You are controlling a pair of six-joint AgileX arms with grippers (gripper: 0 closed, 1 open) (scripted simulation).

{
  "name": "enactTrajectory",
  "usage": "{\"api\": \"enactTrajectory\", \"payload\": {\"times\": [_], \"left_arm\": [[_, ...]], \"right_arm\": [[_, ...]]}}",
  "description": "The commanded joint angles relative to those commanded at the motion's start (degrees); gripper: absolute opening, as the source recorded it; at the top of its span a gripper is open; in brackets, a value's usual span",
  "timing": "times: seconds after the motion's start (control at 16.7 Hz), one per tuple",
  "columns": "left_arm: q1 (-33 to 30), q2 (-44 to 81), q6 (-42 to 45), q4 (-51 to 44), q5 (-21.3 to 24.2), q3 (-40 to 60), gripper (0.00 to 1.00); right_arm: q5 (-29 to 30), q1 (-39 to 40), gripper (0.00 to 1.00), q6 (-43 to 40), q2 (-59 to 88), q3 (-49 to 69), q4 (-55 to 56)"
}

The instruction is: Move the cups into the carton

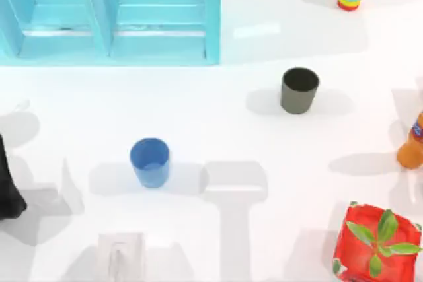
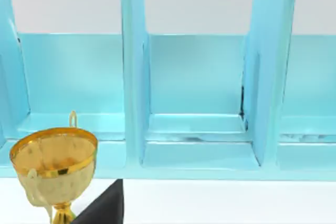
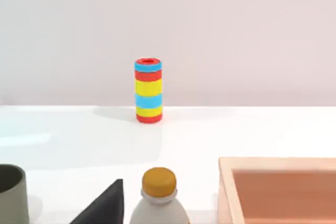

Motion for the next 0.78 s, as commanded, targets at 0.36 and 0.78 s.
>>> {"api": "enactTrajectory", "payload": {"times": [0.36, 0.78], "left_arm": [[0.00, 0.00, 0.00, 0.00, 0.00, 0.00, 1.00], [0.00, 0.00, 0.00, 0.00, 0.00, 0.00, 1.00]], "right_arm": [[0.32, 2.13, 1.00, 2.09, 5.44, 5.49, -3.29], [1.99, 12.88, 1.00, 12.73, 33.37, 33.83, -20.04]]}}
